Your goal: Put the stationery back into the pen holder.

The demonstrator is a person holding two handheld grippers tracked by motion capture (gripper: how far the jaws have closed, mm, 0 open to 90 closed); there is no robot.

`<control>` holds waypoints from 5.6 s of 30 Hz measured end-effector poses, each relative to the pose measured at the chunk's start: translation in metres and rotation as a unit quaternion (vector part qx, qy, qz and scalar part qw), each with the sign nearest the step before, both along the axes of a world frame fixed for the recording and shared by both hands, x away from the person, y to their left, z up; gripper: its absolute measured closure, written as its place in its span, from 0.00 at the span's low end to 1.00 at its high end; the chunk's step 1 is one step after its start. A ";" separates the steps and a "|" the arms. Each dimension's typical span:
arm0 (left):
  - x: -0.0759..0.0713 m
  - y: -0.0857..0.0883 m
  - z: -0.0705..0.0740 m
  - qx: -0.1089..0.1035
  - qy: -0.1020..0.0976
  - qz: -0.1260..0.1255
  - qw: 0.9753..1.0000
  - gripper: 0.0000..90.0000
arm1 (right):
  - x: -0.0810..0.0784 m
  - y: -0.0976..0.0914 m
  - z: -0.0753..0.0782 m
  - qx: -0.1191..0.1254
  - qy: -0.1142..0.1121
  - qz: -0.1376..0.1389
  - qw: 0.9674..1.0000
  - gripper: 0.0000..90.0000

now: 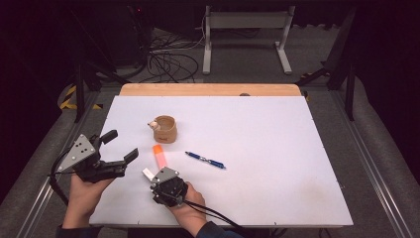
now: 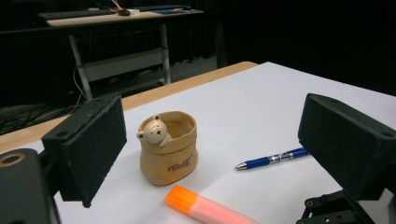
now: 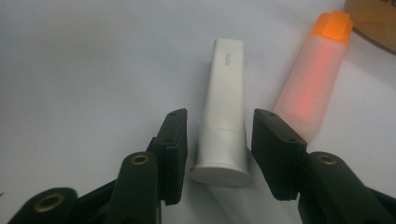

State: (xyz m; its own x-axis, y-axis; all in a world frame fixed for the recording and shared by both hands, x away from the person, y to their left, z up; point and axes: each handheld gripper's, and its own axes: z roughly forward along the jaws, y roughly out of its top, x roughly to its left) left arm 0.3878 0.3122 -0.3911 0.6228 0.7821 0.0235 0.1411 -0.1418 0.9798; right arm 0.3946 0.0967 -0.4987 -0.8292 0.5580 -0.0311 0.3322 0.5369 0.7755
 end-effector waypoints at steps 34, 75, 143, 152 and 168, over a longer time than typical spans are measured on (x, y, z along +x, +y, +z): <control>0.002 -0.003 -0.004 0.005 0.008 -0.004 1.000 0.10 | 0.000 0.003 0.002 -0.007 0.002 -0.007 1.000 0.75; 0.003 0.001 -0.008 0.015 0.010 -0.011 1.000 0.13 | 0.004 -0.003 0.009 -0.005 -0.002 0.007 1.000 0.76; -0.005 -0.059 -0.068 0.388 -0.113 -0.109 0.908 0.46 | 0.018 -0.045 0.064 0.034 0.038 0.045 0.998 0.75; -0.006 -0.056 -0.068 0.393 -0.128 -0.107 0.904 0.53 | 0.019 -0.043 0.071 0.035 0.058 0.055 0.996 0.75; -0.006 -0.056 -0.070 0.405 -0.117 -0.117 0.899 0.65 | 0.022 -0.046 0.079 0.066 0.066 0.048 0.994 0.75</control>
State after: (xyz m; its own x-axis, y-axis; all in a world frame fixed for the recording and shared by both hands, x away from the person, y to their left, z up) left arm 0.3814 0.2560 -0.4614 0.6717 0.2967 0.6788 -0.1832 -0.8213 0.5403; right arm 0.4168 0.0506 -0.4194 -0.8711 0.4675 0.1503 0.3881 0.4679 0.7940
